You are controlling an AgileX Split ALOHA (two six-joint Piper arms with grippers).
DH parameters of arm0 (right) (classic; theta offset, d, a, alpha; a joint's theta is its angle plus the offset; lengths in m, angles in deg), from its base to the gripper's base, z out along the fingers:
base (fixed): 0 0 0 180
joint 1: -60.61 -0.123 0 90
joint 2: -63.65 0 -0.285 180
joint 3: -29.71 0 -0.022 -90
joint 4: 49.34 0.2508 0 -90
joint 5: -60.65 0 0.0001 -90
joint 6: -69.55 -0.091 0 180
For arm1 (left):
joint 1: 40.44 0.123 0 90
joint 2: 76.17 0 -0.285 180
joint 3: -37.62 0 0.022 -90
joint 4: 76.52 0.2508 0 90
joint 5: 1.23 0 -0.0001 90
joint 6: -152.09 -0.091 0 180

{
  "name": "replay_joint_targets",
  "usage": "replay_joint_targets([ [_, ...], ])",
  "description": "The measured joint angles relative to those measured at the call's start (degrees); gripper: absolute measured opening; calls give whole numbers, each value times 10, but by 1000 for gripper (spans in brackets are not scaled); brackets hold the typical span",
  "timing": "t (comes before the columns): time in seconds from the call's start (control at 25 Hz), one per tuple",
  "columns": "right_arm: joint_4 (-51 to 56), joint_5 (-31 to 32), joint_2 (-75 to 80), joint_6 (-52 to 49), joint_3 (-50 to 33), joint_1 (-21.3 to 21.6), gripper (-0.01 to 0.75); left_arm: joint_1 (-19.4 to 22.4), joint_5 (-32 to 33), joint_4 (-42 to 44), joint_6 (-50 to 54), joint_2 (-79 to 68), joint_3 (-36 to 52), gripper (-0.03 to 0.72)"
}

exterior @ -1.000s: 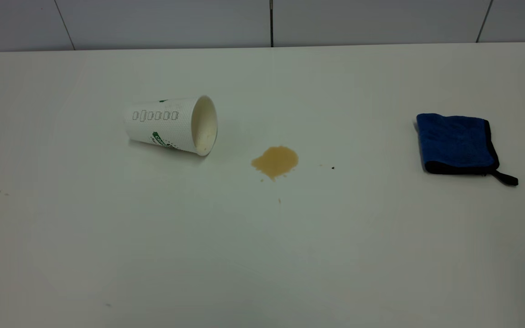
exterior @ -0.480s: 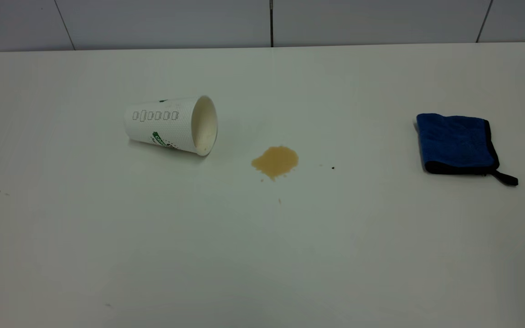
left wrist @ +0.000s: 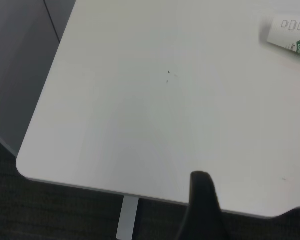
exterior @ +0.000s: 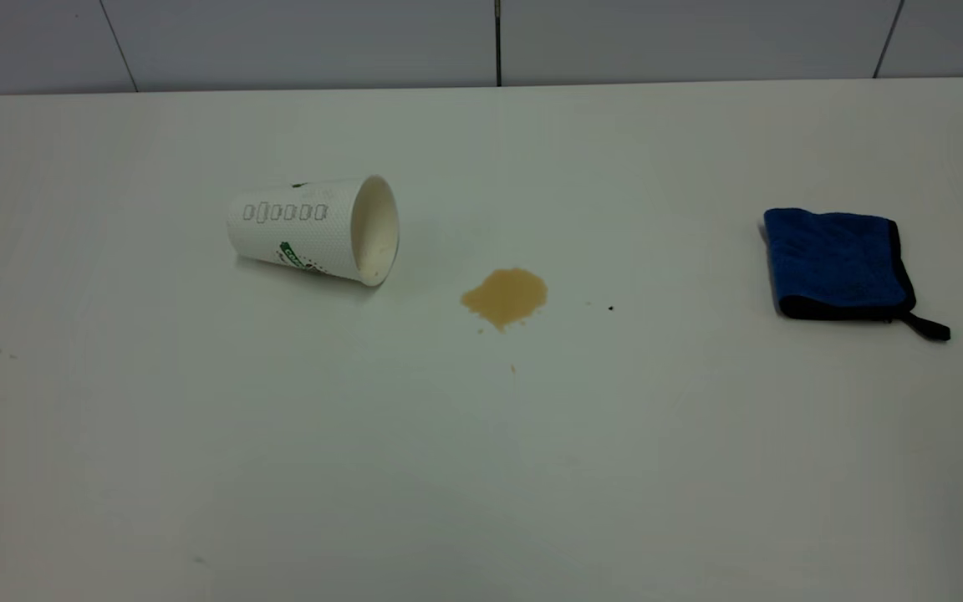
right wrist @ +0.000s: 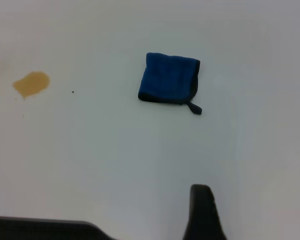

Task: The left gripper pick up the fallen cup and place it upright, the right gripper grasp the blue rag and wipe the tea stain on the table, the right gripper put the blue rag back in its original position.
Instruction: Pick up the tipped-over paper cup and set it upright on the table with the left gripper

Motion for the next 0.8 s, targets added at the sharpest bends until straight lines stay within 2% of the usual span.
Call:
replay_joint_targets([
  [0.6, 0, 0, 0, 0, 0, 0, 563, 0, 1, 1, 0, -4, 0, 577],
  [0.8, 0, 0, 0, 0, 0, 0, 563, 0, 6, 20, 1, -111, -30, 577],
])
